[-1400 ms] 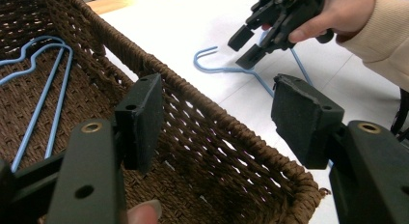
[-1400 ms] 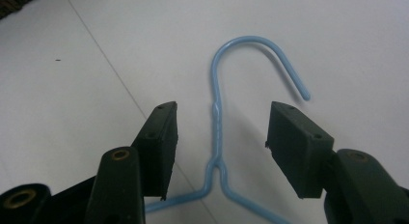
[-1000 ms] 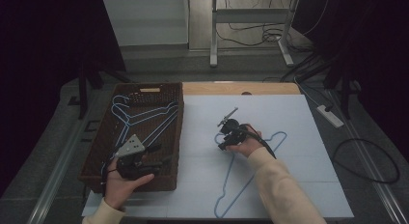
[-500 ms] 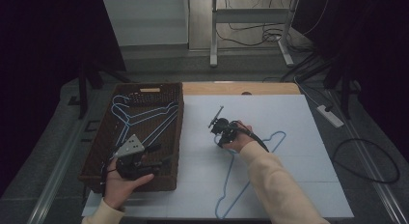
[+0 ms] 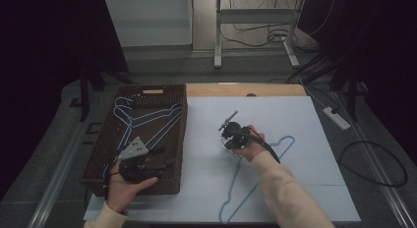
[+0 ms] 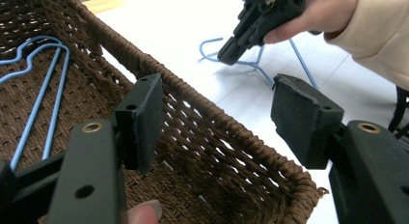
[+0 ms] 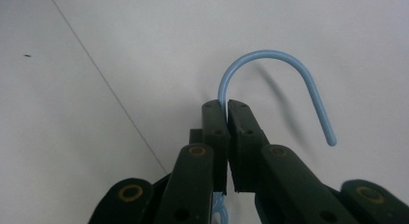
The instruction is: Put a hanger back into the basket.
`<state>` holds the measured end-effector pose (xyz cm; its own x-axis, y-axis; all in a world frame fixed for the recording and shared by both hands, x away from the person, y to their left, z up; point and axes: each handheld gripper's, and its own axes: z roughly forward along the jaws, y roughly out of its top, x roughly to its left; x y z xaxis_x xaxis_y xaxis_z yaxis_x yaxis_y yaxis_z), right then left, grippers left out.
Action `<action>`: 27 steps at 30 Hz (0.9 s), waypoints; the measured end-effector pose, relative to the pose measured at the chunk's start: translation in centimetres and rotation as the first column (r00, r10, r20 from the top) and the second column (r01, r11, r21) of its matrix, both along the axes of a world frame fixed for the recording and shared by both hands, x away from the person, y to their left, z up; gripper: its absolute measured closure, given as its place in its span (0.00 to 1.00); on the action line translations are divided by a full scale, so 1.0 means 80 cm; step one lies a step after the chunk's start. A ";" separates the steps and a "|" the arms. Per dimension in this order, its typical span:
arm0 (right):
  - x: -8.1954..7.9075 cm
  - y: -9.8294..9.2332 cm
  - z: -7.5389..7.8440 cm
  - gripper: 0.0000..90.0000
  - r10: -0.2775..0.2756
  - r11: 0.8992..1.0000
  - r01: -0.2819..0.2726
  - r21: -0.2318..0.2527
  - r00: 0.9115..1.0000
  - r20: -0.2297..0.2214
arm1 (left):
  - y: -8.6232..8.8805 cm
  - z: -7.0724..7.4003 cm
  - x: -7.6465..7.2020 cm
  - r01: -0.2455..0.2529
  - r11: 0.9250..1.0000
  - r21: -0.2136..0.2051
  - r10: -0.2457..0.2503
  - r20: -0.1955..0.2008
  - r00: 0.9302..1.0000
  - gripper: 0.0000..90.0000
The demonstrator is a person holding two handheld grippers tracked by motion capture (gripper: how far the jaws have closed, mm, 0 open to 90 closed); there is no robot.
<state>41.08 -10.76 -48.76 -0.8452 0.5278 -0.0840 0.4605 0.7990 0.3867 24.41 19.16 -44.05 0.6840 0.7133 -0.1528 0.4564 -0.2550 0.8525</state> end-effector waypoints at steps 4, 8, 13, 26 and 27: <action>-0.005 -0.005 0.010 0.97 0.007 1.000 -0.007 0.021 1.000 0.019 | -0.002 0.000 0.000 0.005 1.000 0.000 -0.005 -0.003 1.000 0.41; -0.010 -0.009 0.016 0.97 0.011 0.999 -0.012 0.043 0.999 0.034 | -0.008 -0.001 0.000 0.019 1.000 0.004 -0.019 -0.010 1.000 0.41; -0.013 -0.013 0.023 0.97 0.016 0.998 -0.019 0.061 0.999 0.049 | -0.022 0.000 -0.001 0.056 0.998 0.002 -0.056 -0.029 0.998 0.41; -0.023 -0.020 0.036 0.97 0.000 0.993 -0.009 0.114 0.997 0.082 | -0.066 -0.004 0.005 0.113 0.993 0.033 -0.110 -0.081 0.991 0.40; -0.023 -0.022 0.039 0.97 -0.002 0.992 -0.009 0.124 0.996 0.089 | -0.069 -0.004 0.006 0.115 0.993 0.033 -0.112 -0.085 0.990 0.40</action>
